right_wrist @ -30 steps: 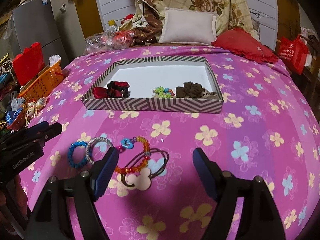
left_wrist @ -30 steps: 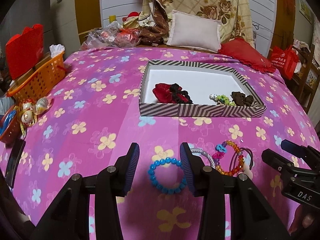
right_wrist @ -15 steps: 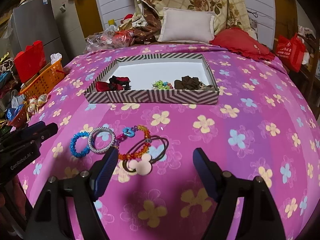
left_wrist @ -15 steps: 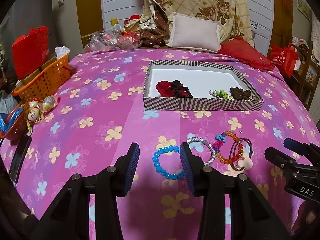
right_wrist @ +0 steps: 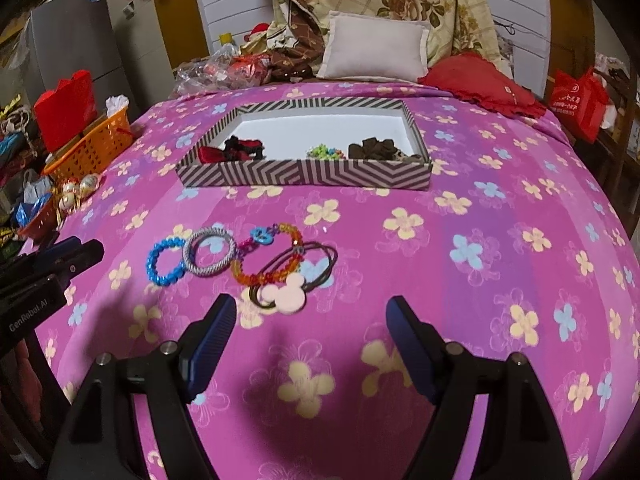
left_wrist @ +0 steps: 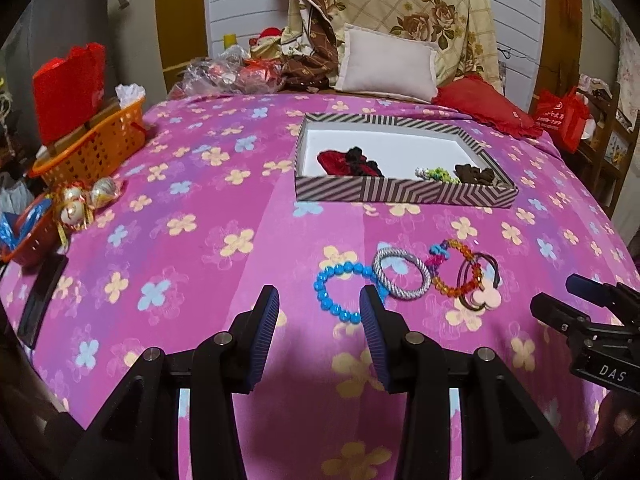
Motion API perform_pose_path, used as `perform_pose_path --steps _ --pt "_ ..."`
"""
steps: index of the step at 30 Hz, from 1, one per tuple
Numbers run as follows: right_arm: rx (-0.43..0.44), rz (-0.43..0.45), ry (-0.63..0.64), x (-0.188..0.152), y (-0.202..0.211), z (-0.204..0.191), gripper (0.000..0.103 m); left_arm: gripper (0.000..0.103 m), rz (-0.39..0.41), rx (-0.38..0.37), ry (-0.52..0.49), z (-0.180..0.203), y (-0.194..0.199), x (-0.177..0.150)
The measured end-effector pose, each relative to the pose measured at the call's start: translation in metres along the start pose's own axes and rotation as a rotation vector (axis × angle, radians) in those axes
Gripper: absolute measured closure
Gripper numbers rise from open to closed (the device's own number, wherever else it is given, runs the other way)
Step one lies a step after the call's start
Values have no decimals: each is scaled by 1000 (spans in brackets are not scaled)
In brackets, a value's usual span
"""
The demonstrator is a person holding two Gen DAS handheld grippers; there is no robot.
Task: Organize jewelry
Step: 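Withdraw both open tools from the tray toward the remaining bracelets, then grasp the blue beaded bracelet with the left tool while the right tool grasps the silver bangle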
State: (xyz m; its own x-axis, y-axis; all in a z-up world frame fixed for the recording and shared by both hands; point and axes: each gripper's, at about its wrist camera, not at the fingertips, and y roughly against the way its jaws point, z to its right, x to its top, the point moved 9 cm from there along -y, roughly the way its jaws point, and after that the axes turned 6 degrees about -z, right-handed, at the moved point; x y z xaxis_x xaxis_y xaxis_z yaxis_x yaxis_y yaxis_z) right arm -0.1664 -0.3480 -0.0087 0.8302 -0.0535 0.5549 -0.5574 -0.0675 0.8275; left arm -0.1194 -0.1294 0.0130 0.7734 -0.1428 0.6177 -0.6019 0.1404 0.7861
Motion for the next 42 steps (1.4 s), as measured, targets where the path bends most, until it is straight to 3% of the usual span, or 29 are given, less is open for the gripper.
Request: perform_pose_path --steps 14,20,22,27,34,42 --pt "28 -28 20 0 -20 -5 23 70 -61 -14 -1 -16 -26 -12" --pt "128 -16 57 10 -21 -23 24 70 -75 -63 -45 -10 -34 -14" --pt "167 -21 109 16 -23 -40 38 70 -83 -56 -36 -15 -37 -14" --pt "239 -56 173 26 -42 -75 54 70 -99 -52 20 -29 -44 -9" --pt "249 -123 234 32 -76 -101 65 70 -104 -49 62 -44 -50 0" --pt "271 -145 317 31 -81 -111 65 70 -143 -55 61 -47 -62 8"
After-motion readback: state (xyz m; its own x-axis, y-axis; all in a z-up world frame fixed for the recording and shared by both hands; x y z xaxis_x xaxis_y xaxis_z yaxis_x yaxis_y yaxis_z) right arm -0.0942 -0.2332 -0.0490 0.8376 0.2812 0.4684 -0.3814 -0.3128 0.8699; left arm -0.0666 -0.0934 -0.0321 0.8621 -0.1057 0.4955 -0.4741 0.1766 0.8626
